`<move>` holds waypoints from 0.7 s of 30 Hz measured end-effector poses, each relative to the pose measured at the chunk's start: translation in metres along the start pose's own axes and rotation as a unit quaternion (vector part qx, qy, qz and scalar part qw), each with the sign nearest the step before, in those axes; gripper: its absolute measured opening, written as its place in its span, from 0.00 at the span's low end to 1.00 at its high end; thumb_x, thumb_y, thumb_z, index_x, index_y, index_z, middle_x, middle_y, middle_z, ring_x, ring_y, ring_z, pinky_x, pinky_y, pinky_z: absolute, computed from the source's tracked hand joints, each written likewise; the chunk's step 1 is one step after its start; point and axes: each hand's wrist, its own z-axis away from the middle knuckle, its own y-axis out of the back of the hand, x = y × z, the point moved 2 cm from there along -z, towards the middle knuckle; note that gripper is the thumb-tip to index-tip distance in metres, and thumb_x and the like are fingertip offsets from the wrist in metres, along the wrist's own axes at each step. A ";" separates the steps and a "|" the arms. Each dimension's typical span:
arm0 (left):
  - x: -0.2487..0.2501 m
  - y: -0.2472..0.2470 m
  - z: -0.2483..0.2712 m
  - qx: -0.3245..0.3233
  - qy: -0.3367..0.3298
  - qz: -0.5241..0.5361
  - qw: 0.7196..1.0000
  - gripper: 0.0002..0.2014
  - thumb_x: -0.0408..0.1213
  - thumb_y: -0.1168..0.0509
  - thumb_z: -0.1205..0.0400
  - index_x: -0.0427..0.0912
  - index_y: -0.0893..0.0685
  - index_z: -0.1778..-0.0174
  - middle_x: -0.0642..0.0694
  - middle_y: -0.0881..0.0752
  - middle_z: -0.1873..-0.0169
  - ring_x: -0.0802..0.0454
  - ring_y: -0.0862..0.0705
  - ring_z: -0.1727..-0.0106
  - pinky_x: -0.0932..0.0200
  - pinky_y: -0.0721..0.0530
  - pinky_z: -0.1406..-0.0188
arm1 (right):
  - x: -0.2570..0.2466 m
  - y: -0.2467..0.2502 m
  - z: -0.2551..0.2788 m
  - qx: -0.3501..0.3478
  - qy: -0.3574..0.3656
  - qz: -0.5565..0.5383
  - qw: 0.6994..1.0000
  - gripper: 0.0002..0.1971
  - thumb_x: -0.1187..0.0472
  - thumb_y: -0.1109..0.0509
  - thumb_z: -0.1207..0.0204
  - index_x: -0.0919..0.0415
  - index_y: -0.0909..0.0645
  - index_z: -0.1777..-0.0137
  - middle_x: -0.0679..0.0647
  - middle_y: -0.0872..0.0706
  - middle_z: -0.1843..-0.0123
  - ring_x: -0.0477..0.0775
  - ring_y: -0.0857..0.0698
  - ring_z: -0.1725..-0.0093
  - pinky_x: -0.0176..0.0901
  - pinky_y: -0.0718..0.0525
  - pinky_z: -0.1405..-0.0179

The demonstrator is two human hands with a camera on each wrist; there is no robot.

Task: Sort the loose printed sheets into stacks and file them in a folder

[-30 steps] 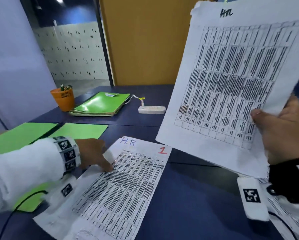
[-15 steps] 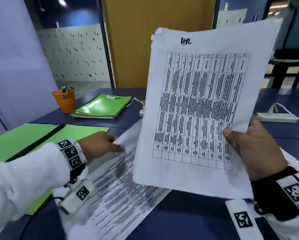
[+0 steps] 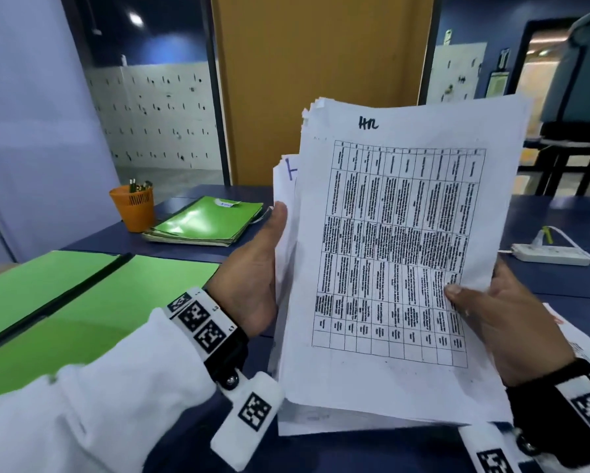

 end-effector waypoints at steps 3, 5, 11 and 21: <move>0.004 -0.012 0.000 -0.005 -0.057 -0.025 0.998 0.29 0.48 0.30 0.19 0.41 0.19 0.22 0.35 0.14 0.29 0.37 0.15 0.29 0.31 0.20 0.26 | 0.002 0.001 -0.001 -0.005 -0.002 0.000 1.000 0.20 0.76 0.35 0.21 0.51 0.20 0.37 0.53 0.07 0.46 0.48 0.08 0.50 0.32 0.12 0.59; 0.006 -0.014 -0.001 0.009 -0.085 -0.045 0.995 0.29 0.38 0.28 0.22 0.37 0.20 0.23 0.33 0.14 0.30 0.34 0.14 0.33 0.29 0.18 0.29 | 0.002 0.000 0.000 -0.021 -0.004 -0.008 1.000 0.20 0.78 0.38 0.19 0.52 0.20 0.38 0.53 0.07 0.47 0.48 0.08 0.51 0.32 0.12 0.61; 0.006 -0.018 0.000 0.043 -0.172 -0.086 0.980 0.21 0.22 0.35 0.16 0.38 0.21 0.27 0.40 0.08 0.39 0.44 0.09 0.43 0.44 0.12 0.36 | 0.001 -0.003 0.005 -0.033 0.019 0.013 0.999 0.21 0.77 0.38 0.19 0.51 0.21 0.36 0.53 0.08 0.44 0.51 0.09 0.44 0.43 0.12 0.44; 0.009 -0.032 0.018 0.025 -0.298 -0.132 0.945 0.21 0.26 0.35 0.19 0.43 0.21 0.30 0.43 0.10 0.35 0.39 0.15 0.28 0.35 0.22 0.23 | -0.014 0.002 0.007 0.020 0.080 0.108 0.991 0.10 0.63 0.36 0.16 0.53 0.21 0.38 0.27 0.11 0.56 0.26 0.16 0.51 0.16 0.24 0.54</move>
